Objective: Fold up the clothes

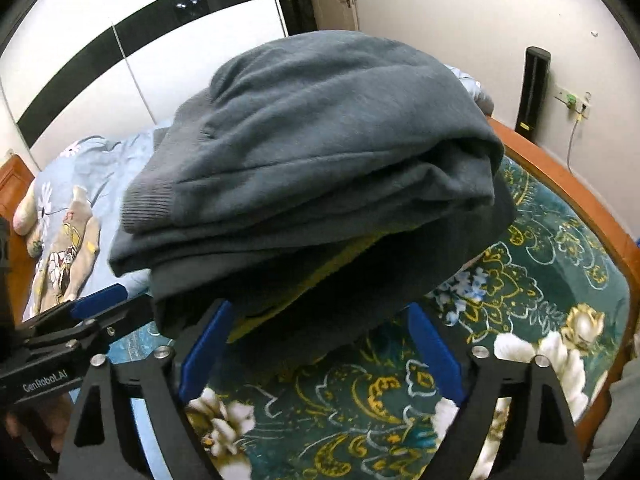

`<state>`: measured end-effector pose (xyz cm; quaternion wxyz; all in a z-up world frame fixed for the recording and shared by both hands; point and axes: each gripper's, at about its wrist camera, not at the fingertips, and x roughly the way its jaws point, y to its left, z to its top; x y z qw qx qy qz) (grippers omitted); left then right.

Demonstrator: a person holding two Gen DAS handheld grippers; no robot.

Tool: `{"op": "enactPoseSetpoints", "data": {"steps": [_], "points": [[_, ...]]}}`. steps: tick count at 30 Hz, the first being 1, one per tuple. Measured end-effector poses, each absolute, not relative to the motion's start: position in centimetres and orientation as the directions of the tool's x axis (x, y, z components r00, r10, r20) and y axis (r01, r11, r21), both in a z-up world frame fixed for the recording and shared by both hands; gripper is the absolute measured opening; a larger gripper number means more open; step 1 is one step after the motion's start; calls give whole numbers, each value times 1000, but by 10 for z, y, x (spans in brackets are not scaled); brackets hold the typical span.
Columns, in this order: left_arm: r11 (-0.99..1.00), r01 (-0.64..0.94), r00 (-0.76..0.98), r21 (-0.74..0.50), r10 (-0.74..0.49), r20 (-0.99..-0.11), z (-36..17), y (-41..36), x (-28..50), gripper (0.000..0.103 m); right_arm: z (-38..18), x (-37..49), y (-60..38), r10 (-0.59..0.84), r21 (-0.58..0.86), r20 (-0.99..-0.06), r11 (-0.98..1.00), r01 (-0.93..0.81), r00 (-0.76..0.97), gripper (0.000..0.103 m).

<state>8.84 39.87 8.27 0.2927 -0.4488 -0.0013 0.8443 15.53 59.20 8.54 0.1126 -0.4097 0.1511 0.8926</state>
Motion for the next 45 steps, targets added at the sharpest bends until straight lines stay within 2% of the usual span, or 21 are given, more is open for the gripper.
{"op": "enactPoseSetpoints", "data": {"steps": [8,15,17,18,25,32,45], "points": [[-920,-344,-476,-188,344,-809,92,418,96,82,70,167,621,6,232,-734,-938,-259,-679,95],[-944,-280,-451,-174,289,-844,108,409,97,82,95,183,627,-55,320,-705,-914,-248,-707,96],[-944,-292,-458,-155,280,-844,111,408,98,82,99,185,625,-51,326,-699,-910,-255,-713,99],[-944,-296,-463,-149,278,-842,110,408,98,82,102,186,622,-51,326,-697,-911,-253,-715,103],[-923,-350,-470,-159,320,-823,95,397,115,82,105,195,593,-9,290,-690,-920,-265,-724,103],[-890,-433,-487,-146,367,-793,102,373,136,82,111,210,561,77,243,-698,-910,-337,-712,103],[-886,-422,-474,-190,394,-788,132,334,167,84,152,256,524,170,183,-705,-894,-409,-688,103]]}}
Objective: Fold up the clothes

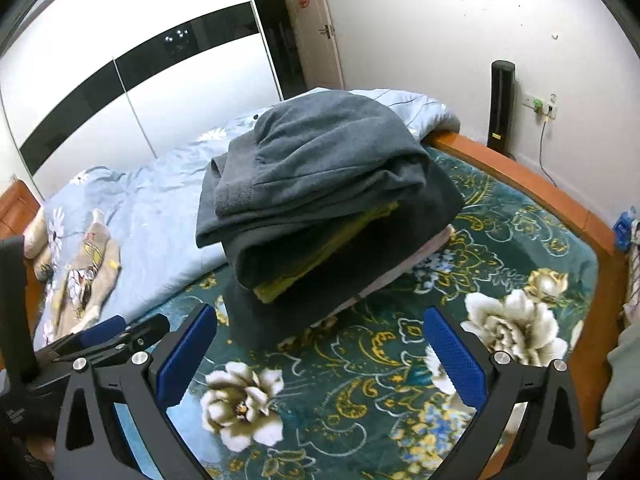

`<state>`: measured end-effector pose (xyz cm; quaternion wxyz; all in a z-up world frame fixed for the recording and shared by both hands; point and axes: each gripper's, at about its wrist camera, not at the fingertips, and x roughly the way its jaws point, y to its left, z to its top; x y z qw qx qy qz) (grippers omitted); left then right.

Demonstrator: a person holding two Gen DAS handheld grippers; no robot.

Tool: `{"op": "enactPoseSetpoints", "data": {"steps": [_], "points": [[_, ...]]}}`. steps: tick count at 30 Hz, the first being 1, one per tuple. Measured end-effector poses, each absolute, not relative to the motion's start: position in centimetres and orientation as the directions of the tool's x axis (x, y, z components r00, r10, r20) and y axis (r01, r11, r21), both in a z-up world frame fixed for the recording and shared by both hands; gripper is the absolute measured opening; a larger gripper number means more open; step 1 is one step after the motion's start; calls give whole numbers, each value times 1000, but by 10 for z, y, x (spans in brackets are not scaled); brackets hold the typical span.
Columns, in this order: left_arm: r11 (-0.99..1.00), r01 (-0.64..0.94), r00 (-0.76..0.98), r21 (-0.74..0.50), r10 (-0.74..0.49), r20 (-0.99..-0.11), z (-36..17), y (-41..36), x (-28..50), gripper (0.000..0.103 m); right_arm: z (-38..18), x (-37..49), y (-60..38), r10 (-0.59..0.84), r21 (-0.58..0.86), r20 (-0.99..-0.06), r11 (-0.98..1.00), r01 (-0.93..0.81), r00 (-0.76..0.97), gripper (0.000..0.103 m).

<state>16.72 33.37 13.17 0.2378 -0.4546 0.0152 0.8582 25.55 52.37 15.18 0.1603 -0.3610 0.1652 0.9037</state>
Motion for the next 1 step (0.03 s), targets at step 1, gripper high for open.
{"op": "enactPoseSetpoints", "data": {"steps": [1], "points": [[-888,-420,-472,-188,391,-790,132,334,168,85,152,256,523,174,178,-710,-893,-413,-682,103]]}}
